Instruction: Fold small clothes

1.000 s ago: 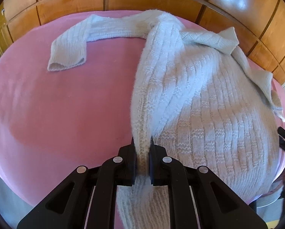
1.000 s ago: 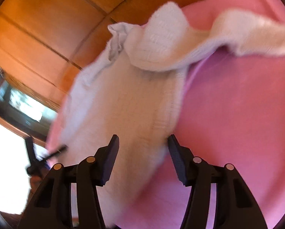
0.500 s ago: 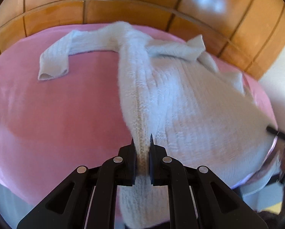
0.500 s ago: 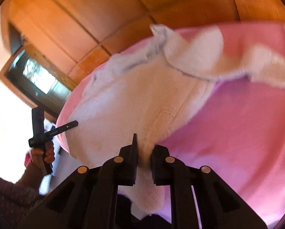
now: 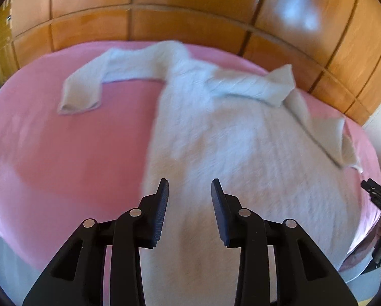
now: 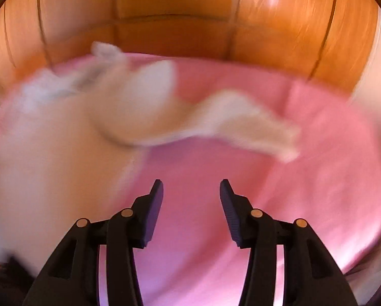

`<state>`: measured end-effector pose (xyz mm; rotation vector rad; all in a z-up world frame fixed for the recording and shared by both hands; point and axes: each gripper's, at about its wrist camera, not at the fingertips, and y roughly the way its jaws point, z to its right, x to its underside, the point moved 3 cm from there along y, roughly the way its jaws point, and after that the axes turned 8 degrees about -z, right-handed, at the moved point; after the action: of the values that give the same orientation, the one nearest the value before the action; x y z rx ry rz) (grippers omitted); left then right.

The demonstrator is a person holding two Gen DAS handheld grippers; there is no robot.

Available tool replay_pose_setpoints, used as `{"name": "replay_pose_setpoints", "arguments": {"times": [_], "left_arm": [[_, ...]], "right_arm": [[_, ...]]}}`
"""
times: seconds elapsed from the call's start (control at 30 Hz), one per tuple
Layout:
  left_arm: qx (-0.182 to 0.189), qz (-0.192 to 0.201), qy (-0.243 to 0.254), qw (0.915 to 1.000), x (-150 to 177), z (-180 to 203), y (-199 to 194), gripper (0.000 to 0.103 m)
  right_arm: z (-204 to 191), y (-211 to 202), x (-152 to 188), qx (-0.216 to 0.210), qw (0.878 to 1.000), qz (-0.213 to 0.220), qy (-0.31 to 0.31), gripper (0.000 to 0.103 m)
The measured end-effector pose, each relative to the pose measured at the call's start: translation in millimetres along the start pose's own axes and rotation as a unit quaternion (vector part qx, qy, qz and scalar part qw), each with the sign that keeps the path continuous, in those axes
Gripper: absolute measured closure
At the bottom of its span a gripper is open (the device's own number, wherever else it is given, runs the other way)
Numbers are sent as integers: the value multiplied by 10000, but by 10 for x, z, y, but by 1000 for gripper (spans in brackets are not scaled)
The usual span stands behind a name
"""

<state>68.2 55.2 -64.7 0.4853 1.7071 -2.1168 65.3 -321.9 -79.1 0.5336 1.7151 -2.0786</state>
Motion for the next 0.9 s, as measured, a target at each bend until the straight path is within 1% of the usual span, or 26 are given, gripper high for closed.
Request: {"name": "replay_pose_setpoints", "arguments": {"times": [0.1, 0.13, 0.3, 0.37, 0.4, 0.43, 0.47, 0.5, 0.53, 0.6, 0.7, 0.73, 0.8, 0.83, 0.9], "left_arm": [[221, 24, 352, 9991, -60, 355, 148, 69], [350, -25, 519, 9980, -63, 515, 235, 69], [680, -187, 1099, 9914, -116, 1102, 610, 69], [656, -229, 1225, 9900, -135, 1227, 737, 69], [644, -266, 1270, 9895, -152, 1281, 820, 69], [608, -283, 1297, 9893, -170, 1320, 910, 69], [572, -273, 1299, 9895, -184, 1334, 961, 59], [606, -213, 1282, 9897, -202, 1347, 1004, 52], [630, -197, 1272, 9897, -220, 1345, 1024, 50], [641, -214, 1276, 9895, -226, 1355, 1060, 48], [759, -173, 1266, 9889, -208, 1331, 1074, 47], [789, -161, 1260, 9888, -209, 1324, 1074, 47], [838, -158, 1232, 9887, -221, 1324, 1092, 47], [849, -162, 1225, 9887, -220, 1314, 1081, 47], [867, -166, 1210, 9887, -210, 1307, 1080, 46]], "right_arm": [[294, 207, 69, 404, 9992, -6, -28, 58], [335, 320, 32, 444, 9990, -24, -38, 58], [504, 732, -174, 434, 9988, -188, -94, 57], [592, 832, -235, 392, 9991, -177, -64, 57], [627, 878, -287, 336, 9993, -184, -8, 59], [656, 920, -344, 261, 9994, -234, 24, 68], [664, 943, -384, 275, 9992, -295, -20, 98], [675, 941, -435, 307, 9988, -389, -61, 99], [686, 863, -478, 137, 9992, -381, -20, 99], [753, 552, -519, -117, 9997, -214, 1, 99], [910, -93, -598, -597, 9978, 163, 220, 100], [982, -364, -620, -776, 9960, 336, 296, 100], [1094, -746, -626, -983, 9926, 544, 452, 100], [1215, -964, -644, -1136, 9893, 679, 615, 100], [1374, -1119, -673, -1093, 9873, 787, 843, 100]]}}
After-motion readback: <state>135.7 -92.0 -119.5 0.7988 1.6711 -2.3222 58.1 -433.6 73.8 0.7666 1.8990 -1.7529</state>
